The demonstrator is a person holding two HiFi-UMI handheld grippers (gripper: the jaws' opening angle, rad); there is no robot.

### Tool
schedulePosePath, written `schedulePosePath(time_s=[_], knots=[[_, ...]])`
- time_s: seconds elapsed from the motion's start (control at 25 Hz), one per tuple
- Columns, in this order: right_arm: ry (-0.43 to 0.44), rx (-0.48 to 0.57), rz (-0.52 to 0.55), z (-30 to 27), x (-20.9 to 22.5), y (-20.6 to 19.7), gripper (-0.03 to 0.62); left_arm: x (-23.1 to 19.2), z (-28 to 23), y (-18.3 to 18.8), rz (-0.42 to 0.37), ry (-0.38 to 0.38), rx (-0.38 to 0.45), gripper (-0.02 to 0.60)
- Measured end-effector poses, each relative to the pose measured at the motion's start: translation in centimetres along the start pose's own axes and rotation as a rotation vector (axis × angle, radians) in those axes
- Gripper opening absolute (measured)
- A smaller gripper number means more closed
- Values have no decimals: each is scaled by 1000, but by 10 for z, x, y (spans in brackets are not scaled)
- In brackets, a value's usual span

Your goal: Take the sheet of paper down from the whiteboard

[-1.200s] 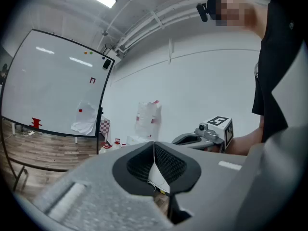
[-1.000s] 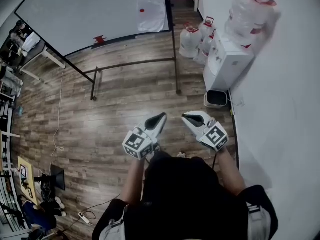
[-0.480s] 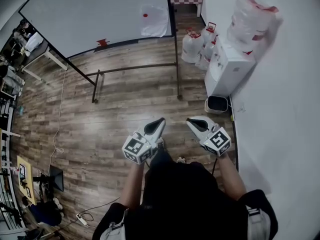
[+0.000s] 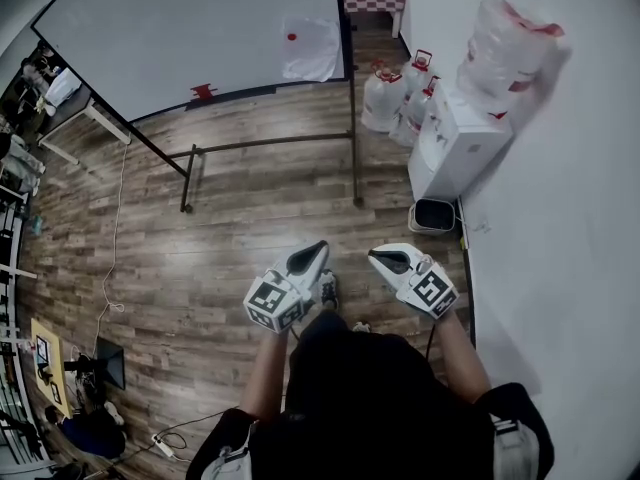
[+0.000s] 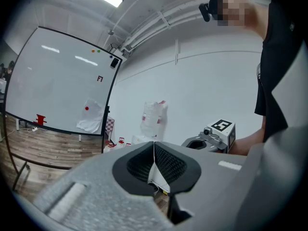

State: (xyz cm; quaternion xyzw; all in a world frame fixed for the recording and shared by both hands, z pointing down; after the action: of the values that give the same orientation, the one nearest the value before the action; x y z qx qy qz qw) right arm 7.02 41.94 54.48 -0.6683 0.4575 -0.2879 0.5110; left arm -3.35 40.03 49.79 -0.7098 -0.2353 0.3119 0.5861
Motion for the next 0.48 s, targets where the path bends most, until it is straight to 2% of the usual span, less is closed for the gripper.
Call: schedulePosePath(time_s=[0.28, 0.48], knots=[[-70, 49, -72, -30, 47, 13, 3, -50, -11, 4, 26, 17, 2, 14], [-22, 57, -73, -61, 65, 26, 3, -95, -26, 9, 37, 21, -2, 14]])
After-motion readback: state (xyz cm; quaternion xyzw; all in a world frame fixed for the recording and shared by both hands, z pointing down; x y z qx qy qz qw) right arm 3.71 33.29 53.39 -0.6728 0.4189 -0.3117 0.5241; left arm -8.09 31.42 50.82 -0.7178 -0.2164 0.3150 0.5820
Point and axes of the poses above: the fingertips, and each gripper's own axes: z backward along the fingers, x to its right, y out of its top, the point moved 1 cm from there along z, backward along the fingers
